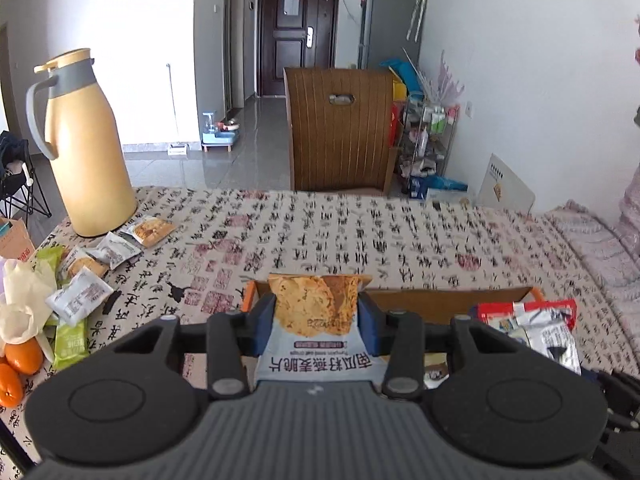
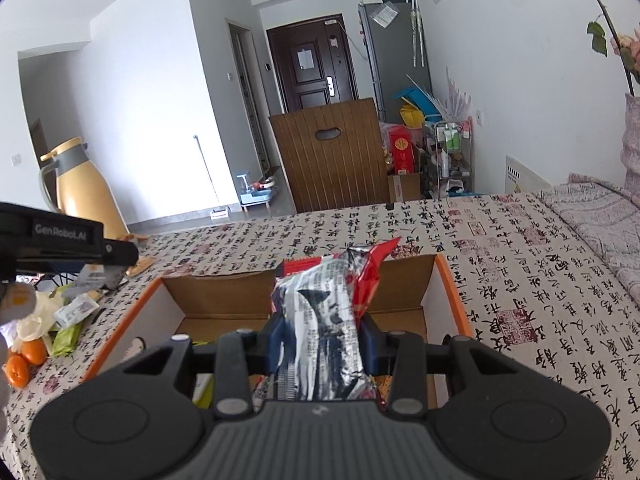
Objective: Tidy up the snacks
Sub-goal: 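Carry both held snacks over the box and open both tools inside, then withdraw both open tools from the box toward the snack pile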
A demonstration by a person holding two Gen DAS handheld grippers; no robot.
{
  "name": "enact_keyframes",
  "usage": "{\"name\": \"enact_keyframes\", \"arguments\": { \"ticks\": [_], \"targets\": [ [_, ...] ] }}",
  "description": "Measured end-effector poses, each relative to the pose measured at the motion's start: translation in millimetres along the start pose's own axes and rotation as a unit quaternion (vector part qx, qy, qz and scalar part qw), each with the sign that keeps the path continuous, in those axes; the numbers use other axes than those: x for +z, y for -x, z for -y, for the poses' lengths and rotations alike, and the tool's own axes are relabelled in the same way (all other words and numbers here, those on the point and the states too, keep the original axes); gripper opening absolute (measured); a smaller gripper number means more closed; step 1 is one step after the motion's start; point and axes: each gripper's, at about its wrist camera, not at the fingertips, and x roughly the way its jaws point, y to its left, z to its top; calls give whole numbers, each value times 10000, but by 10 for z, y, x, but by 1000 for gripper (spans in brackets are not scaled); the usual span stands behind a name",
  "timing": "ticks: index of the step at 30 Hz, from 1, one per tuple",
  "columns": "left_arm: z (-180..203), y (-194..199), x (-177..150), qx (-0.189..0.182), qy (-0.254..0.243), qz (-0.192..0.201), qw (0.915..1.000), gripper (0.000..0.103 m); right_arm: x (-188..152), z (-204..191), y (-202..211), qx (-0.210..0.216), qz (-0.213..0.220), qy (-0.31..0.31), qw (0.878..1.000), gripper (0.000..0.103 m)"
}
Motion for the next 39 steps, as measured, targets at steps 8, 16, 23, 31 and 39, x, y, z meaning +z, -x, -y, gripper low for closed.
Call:
{"name": "enact_keyframes", "arguments": {
  "ticks": [8, 16, 23, 31, 39],
  "targets": [
    [-43, -180, -148, 16, 12, -278, 9996, 47, -55, -22, -108, -28, -135, 29, 9999, 42],
    [30, -97, -269, 60, -161, -165, 9997, 98, -81, 24, -22, -84, -57, -36, 9999, 87],
    [45, 3, -355, -14, -123, -222, 9997, 103, -112, 42, 144, -125, 41, -28, 9999, 103],
    [-6, 193, -500, -57, -75, -159, 9998, 103, -244, 46, 382, -173, 119, -17, 9998, 103],
    [-94, 515, -733, -168, -40, 57, 9998, 103, -407, -10, 672, -113, 206, 43, 9997, 103]
  ]
}}
